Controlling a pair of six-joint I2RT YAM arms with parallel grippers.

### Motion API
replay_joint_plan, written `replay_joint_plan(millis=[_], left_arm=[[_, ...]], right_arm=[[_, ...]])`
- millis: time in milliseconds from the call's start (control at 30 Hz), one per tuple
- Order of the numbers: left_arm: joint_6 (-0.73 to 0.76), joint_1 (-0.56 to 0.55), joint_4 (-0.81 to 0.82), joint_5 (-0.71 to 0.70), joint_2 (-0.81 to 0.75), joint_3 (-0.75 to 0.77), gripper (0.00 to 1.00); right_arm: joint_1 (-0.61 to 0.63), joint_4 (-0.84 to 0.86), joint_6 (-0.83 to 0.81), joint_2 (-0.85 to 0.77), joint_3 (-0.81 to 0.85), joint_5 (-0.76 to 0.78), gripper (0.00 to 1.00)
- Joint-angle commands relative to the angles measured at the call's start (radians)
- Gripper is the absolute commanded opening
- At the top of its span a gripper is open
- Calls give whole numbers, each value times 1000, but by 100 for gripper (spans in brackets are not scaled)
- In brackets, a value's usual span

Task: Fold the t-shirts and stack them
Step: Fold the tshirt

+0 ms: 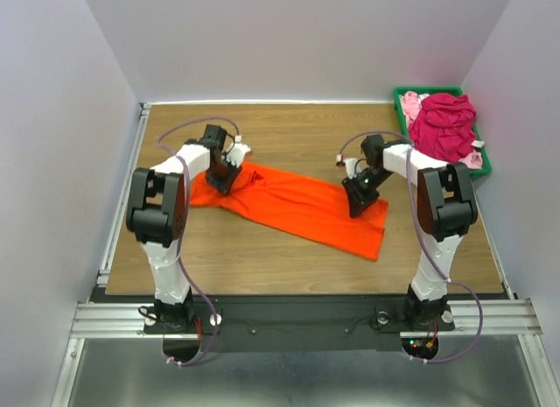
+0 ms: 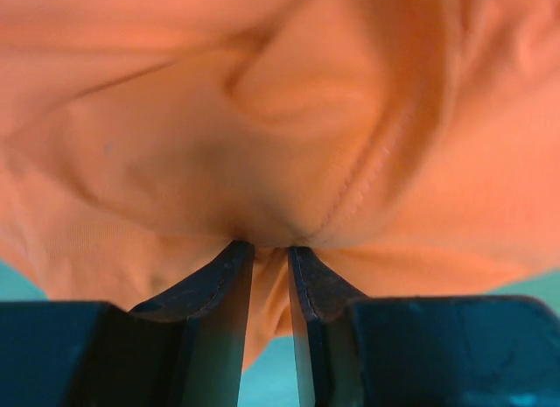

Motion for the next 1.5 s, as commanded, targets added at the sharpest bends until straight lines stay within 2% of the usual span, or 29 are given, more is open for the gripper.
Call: replay_joint_plan(millis=[0,33,67,100,133,167,233,300,333,467,567,733,833,967,1133,1200,1300,1467], left_arm=[[40,8,-14,-39,250,332,34],[48,7,-41,-25,303,428,34],[51,7,-93,10,354,627,34],[49,7,-112,23,436,720,34],[39,7,-132,38,470,810,35],[32,8,-169,43,498,963,36],[3,10,-175,50,518,1053,38],[-11,11,-148,61,443,1005,39],[-26,13,-100,76,408,900,40],[-73,10,-5,151,242,643,40],[-125,8,7,213,216,557,40],[-201,2,44,259,256,521,36],[-239,-2,61,270,285,530,35],[-270,-18,76,259,336,572,34],[-294,-42,75,248,420,641,34],[-311,-48,64,230,466,687,33],[-330,-48,49,221,527,760,32],[-336,-47,5,169,625,958,31]], right_arm=[[103,-116,-76,-17,-110,-128,30],[123,-134,-87,-41,-110,-173,30],[123,-171,-97,-51,-80,-220,31],[122,-185,-103,-59,-55,-292,32],[119,-197,-98,-72,-29,-302,32],[117,-196,-83,-77,29,-303,32],[105,-191,-68,-82,104,-278,33],[104,-182,-63,-69,131,-236,33],[105,-161,-60,-51,132,-199,33],[105,-103,-51,-7,103,-152,32],[104,-54,-29,38,66,-123,30],[122,-14,-9,67,-10,-121,26],[140,-6,8,67,-49,-151,25],[225,6,40,63,-107,-234,24],[343,10,89,84,-89,-440,26],[346,3,107,101,-55,-503,32],[332,-1,104,87,0,-480,41],[237,0,104,91,159,-429,44]])
